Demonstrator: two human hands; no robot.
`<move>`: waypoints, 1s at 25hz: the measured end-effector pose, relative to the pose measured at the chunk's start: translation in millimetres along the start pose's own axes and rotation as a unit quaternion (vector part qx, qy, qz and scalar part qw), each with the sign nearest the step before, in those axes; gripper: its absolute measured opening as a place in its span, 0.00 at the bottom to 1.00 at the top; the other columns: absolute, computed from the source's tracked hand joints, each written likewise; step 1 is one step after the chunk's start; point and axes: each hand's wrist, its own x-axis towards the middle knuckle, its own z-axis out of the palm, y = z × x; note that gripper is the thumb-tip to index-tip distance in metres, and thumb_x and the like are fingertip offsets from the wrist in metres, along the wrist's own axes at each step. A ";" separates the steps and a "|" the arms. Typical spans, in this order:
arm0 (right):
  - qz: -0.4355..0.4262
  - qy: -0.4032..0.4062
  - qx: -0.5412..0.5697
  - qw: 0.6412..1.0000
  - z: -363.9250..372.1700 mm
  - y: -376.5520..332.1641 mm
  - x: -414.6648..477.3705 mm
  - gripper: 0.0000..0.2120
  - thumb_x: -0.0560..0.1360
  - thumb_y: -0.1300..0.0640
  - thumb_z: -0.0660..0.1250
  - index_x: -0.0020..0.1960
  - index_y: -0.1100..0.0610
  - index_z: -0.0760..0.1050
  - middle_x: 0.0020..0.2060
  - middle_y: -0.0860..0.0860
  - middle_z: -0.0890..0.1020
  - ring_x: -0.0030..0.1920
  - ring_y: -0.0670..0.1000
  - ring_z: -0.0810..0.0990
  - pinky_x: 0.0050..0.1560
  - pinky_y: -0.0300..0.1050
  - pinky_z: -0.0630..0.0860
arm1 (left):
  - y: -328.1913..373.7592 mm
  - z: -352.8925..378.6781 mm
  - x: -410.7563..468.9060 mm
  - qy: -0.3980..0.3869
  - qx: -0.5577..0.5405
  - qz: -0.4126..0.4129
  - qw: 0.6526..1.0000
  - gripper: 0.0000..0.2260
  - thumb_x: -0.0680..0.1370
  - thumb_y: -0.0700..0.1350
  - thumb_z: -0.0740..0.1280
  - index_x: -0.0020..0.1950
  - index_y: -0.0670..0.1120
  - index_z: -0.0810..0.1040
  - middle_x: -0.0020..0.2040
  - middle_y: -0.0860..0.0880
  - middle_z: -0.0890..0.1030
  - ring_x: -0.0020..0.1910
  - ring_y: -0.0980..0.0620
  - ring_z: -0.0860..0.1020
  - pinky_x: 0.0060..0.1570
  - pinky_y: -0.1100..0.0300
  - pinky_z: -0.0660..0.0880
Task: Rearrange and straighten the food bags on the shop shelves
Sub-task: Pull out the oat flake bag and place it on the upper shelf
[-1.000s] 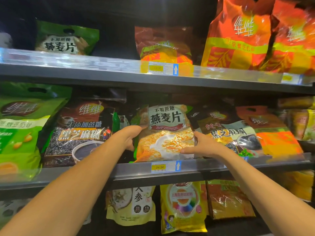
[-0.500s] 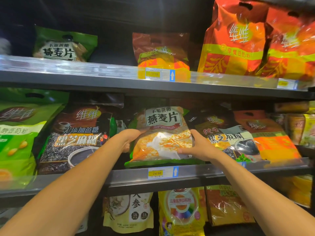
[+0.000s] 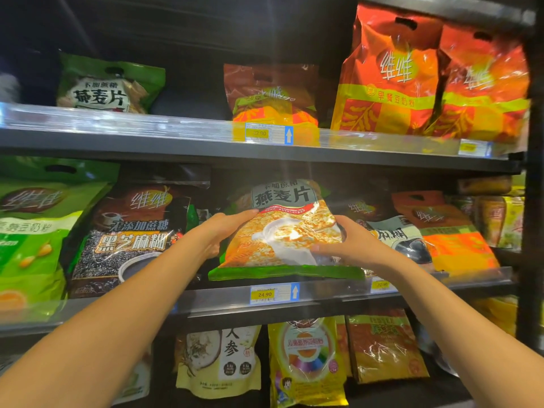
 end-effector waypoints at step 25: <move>-0.055 0.014 -0.009 0.998 13.8 -27.8 -109.9 0.23 0.74 0.36 0.72 0.64 0.45 0.74 0.57 0.41 0.83 0.56 0.41 0.82 0.58 0.46 0.79 | -5.1 -11.7 -138.3 -0.012 0.078 0.117 0.990 0.20 0.74 0.61 0.74 0.59 0.50 0.81 0.49 0.49 0.89 0.46 0.47 0.88 0.57 0.43 0.82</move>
